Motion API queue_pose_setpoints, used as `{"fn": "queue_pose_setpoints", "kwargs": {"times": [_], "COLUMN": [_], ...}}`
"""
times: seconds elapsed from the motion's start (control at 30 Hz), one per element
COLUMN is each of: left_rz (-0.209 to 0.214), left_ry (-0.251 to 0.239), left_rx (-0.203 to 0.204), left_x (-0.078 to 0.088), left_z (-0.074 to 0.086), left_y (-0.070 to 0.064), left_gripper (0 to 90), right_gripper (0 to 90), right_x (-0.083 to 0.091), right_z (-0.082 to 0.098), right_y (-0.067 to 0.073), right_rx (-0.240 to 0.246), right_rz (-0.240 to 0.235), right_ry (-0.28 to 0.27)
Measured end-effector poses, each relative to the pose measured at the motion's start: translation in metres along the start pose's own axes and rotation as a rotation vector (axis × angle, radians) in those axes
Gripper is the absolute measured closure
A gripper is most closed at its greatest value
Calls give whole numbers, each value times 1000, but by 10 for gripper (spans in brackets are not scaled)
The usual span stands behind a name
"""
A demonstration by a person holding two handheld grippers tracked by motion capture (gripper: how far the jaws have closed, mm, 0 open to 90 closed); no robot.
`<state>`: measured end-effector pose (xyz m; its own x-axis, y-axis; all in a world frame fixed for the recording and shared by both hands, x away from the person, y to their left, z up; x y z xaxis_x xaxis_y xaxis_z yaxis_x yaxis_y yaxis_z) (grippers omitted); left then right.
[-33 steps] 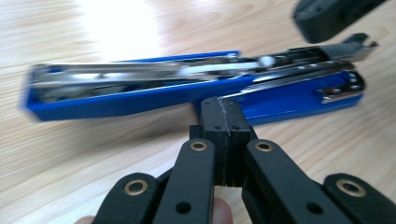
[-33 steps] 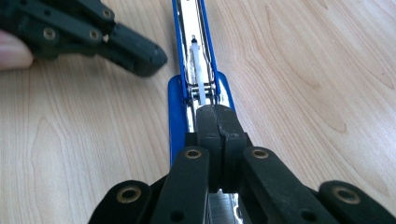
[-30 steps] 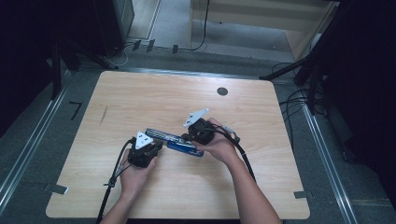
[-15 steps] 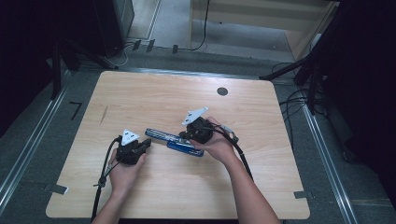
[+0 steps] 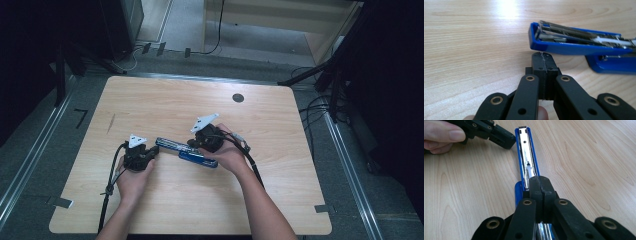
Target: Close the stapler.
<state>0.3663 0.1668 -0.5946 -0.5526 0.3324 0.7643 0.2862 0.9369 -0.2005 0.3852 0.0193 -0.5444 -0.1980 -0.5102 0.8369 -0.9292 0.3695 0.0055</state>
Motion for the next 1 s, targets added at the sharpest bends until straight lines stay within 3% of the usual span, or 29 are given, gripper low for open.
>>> {"fn": "queue_pose_setpoints", "kwargs": {"times": [0.23,0.5,0.67,1.0], "left_rz": [8,14,16,18], "left_ry": [-4,-9,-12,-10], "left_rx": [32,30,26,20], "left_x": [0,0,0,0], "left_z": [-1,-2,-2,-1], "left_y": [3,2,1,0], "left_gripper": [900,900,900,900], "right_gripper": [900,900,900,900], "right_x": [-13,-28,-34,-44], "right_z": [-7,-19,-27,-31], "right_y": [3,5,7,10], "right_rx": [1,-9,9,11], "right_rz": [6,1,3,2], "right_ry": [10,1,8,15]}}
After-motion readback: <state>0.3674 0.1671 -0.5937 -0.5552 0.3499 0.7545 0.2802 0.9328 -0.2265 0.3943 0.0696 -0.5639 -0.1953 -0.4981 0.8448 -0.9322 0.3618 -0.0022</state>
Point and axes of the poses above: each handheld gripper's, and its own axes: x roughly backward along the jaws, z roughly out of its underside, y roughly to its left, the point moved 10 cm from there along -x, roughly forward along the jaws, and after that the axes turned 11 degrees about y, right-handed, at the moved point
